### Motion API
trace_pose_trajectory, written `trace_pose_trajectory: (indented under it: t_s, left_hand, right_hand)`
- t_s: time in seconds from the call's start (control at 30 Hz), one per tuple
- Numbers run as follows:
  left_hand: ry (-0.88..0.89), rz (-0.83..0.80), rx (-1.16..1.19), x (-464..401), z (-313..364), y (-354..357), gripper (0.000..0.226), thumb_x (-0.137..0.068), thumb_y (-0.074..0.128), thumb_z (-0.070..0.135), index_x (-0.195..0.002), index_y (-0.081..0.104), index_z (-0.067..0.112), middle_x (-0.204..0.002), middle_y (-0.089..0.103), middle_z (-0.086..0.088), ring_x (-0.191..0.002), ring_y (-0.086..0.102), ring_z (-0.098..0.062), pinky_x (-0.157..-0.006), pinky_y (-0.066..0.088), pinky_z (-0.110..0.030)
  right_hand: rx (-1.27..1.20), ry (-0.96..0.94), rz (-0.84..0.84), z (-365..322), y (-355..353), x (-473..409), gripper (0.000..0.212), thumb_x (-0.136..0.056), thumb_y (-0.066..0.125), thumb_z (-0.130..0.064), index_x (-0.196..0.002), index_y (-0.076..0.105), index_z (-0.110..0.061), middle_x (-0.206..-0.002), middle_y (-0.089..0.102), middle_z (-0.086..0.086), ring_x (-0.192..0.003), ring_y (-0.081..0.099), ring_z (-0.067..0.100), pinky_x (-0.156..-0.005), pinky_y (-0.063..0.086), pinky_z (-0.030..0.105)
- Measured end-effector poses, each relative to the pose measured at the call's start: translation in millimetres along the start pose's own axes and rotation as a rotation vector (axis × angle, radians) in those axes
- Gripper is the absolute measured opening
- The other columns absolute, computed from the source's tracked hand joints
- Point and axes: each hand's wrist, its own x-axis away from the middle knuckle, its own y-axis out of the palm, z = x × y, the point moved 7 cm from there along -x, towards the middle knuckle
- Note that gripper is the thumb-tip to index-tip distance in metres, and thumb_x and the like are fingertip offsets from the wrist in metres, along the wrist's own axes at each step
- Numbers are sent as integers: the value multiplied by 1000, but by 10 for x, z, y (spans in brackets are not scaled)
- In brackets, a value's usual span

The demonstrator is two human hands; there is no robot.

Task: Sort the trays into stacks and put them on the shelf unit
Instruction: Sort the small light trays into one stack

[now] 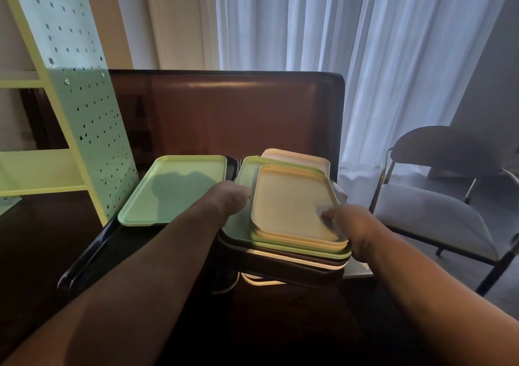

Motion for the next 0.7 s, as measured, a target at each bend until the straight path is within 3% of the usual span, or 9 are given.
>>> trace_pose_trajectory:
  t_s: [0.1,0.2,0.33,0.43,0.5,0.7]
  left_hand:
    - [-18,-30,88,6,-10,-6,40,-91,59,25,-121,63,-1,-115,62,-20,-105,61,-38,-84,50,-42]
    - [-16,-44,190,3,-31,1,47,-89,64,29,-124,62,-3,-115,65,-21,-97,63,-36,-76,52,-37]
    - [-12,2,251,26,-129,22,79,-83,74,49,-138,51,-2,-140,54,-19,-126,53,-35,-85,42,-36]
    - [43,51,243,60,-189,-45,87,-63,86,56,-126,60,2,-126,63,-14,-115,61,-32,-91,52,-38]
    - [89,57,240,98,-212,-99,87,-56,89,54,-121,61,5,-118,67,-12,-107,64,-30,-91,56,-44]
    - [306,98,418,252,-225,-243,75,-73,85,33,-135,51,9,-121,65,-10,-103,65,-27,-77,58,-36]
  right_hand:
    - [4,-16,11,-7,15,-10,20,-92,65,-21,-82,53,-9,-95,63,15,-92,64,32,-97,52,53]
    - [-46,-9,17,3,4,17,18,-89,68,-19,-83,53,-9,-98,64,15,-95,64,33,-97,52,52]
    - [-70,-32,5,6,11,100,15,-88,68,-15,-84,54,-10,-99,63,15,-96,64,34,-98,51,53]
    - [-103,-94,-21,-35,12,165,10,-90,64,-9,-86,57,-14,-95,63,12,-89,63,31,-92,54,49]
    - [-159,-159,-51,-100,13,237,9,-92,61,-4,-95,62,-12,-94,65,11,-84,65,29,-83,56,46]
    - [-304,-342,-68,-365,-55,378,47,-90,63,-4,-135,56,-15,-113,70,13,-99,70,33,-92,56,51]
